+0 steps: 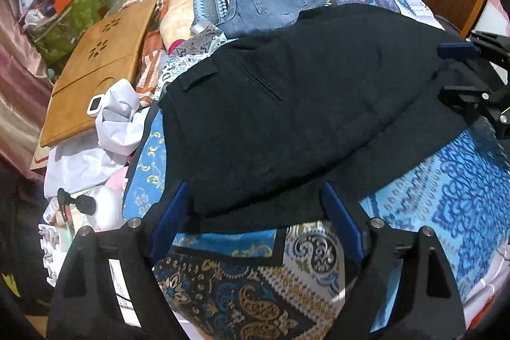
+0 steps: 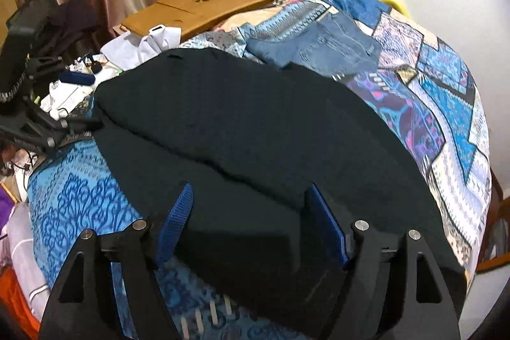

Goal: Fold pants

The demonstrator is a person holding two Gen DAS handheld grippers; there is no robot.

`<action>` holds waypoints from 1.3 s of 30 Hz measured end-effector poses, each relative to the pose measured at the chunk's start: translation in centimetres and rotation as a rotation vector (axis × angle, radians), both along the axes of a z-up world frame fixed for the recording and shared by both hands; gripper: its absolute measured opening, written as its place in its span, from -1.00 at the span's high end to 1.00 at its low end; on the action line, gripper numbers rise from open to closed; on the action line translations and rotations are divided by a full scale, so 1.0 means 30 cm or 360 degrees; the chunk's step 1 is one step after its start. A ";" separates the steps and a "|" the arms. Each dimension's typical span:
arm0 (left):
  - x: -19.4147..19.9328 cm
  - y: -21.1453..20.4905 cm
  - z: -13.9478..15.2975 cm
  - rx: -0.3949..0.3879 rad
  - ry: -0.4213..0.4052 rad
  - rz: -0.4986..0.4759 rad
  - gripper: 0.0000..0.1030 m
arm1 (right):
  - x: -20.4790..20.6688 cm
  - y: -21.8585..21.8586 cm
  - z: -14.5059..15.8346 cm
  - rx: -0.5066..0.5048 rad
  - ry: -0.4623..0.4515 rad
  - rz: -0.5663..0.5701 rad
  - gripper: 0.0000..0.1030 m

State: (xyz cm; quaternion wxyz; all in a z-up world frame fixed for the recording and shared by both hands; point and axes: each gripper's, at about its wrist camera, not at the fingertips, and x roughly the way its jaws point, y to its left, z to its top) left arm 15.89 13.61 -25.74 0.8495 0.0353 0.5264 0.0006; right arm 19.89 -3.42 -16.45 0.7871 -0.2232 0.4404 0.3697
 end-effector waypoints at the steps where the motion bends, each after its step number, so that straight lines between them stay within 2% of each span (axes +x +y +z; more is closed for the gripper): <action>1: 0.007 -0.003 -0.003 -0.0003 0.0002 0.0002 -0.64 | 0.004 0.006 -0.004 0.0007 0.0007 -0.0002 -0.38; 4: 0.027 -0.024 -0.009 0.0015 -0.0016 -0.0027 -0.64 | 0.019 0.035 -0.016 0.0042 0.0020 0.0011 -0.37; 7: 0.045 -0.039 -0.013 0.0072 -0.0057 -0.0071 -0.64 | 0.030 0.052 -0.014 0.0070 0.0025 0.0031 -0.11; 8: 0.054 -0.040 -0.014 0.0079 -0.0059 -0.0078 -0.56 | 0.028 0.057 -0.011 0.0076 0.0021 0.0041 0.00; 10: 0.068 -0.039 -0.011 0.0066 -0.0075 -0.0081 -0.18 | 0.018 0.065 -0.007 0.0076 0.0013 0.0039 0.06; 11: 0.075 -0.039 -0.009 0.0078 -0.0078 -0.0074 0.16 | 0.018 0.066 -0.005 0.0087 0.0020 0.0031 0.12; 12: 0.081 -0.038 -0.005 0.0100 -0.0087 -0.0063 0.37 | 0.015 0.067 -0.002 0.0101 0.0030 0.0024 0.19; 13: 0.081 -0.034 0.005 0.0101 -0.0114 -0.0050 0.39 | 0.012 0.070 0.002 0.0113 0.0036 0.0018 0.23; 15: 0.076 -0.023 0.032 0.0073 -0.0168 -0.0021 0.48 | 0.009 0.078 0.016 0.0146 0.0054 0.0015 0.52; 17: 0.062 -0.004 0.081 0.0056 -0.0239 0.0016 0.53 | 0.002 0.087 0.033 0.0179 0.0072 0.0024 0.72; 21: 0.022 0.036 0.169 0.0075 -0.0356 0.0073 0.59 | -0.033 0.112 0.085 0.0250 0.0109 0.0066 0.79; 26: -0.031 0.115 0.213 0.0034 -0.0383 0.0143 0.65 | -0.126 0.159 0.136 0.0288 0.0128 0.0178 0.84; 32: -0.095 0.129 0.110 -0.0017 -0.0237 0.0152 0.66 | -0.173 0.191 0.063 0.0210 0.0201 0.0212 0.83; 36: -0.120 0.102 0.025 0.0006 -0.0130 0.0133 0.62 | -0.183 0.172 0.022 0.0214 0.0275 0.0173 0.73; 39: -0.139 0.100 0.009 -0.0018 -0.0102 0.0154 0.57 | -0.178 0.131 0.048 0.0267 0.0304 0.0137 0.59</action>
